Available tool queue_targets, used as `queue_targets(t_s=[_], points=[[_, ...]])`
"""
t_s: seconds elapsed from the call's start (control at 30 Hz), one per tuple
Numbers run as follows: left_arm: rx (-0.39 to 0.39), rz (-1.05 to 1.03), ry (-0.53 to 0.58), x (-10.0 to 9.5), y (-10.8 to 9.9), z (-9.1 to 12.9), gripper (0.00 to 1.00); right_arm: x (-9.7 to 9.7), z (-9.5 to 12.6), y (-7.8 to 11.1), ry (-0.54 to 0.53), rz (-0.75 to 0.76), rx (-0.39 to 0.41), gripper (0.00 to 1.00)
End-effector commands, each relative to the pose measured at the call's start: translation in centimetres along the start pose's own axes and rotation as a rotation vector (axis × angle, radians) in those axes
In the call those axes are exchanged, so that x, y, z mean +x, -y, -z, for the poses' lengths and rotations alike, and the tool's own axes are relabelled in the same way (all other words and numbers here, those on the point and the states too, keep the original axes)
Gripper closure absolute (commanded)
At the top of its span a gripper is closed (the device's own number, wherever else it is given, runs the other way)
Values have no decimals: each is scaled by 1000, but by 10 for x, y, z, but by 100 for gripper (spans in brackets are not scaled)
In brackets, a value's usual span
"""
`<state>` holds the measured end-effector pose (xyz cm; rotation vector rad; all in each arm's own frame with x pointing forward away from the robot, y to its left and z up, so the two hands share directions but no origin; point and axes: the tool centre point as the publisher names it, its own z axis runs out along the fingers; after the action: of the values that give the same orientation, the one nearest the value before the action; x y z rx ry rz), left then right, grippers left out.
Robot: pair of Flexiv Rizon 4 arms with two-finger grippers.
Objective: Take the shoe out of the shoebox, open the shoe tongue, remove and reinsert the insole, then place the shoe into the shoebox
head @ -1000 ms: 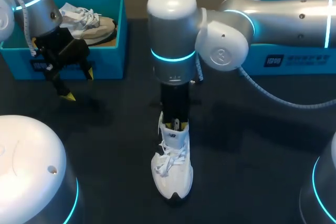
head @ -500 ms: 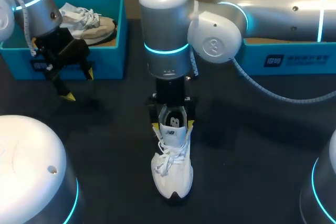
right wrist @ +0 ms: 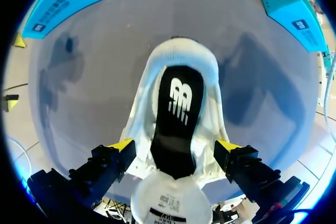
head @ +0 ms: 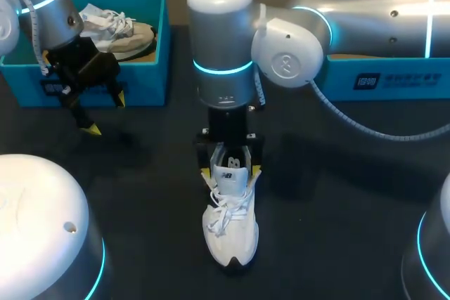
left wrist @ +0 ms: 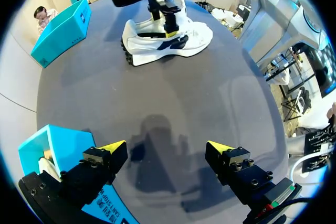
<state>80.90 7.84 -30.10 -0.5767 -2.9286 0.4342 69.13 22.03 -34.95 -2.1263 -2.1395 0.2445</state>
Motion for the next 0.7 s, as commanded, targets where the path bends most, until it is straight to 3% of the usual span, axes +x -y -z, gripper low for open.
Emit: queue_targets(t_s=[0.03, 0.7], points=[[-4, 0, 0, 1, 0, 1, 0, -1, 0, 12, 0, -10, -10, 0], [-4, 0, 0, 1, 0, 1, 0, 2, 17, 38, 37, -76, -28, 0]])
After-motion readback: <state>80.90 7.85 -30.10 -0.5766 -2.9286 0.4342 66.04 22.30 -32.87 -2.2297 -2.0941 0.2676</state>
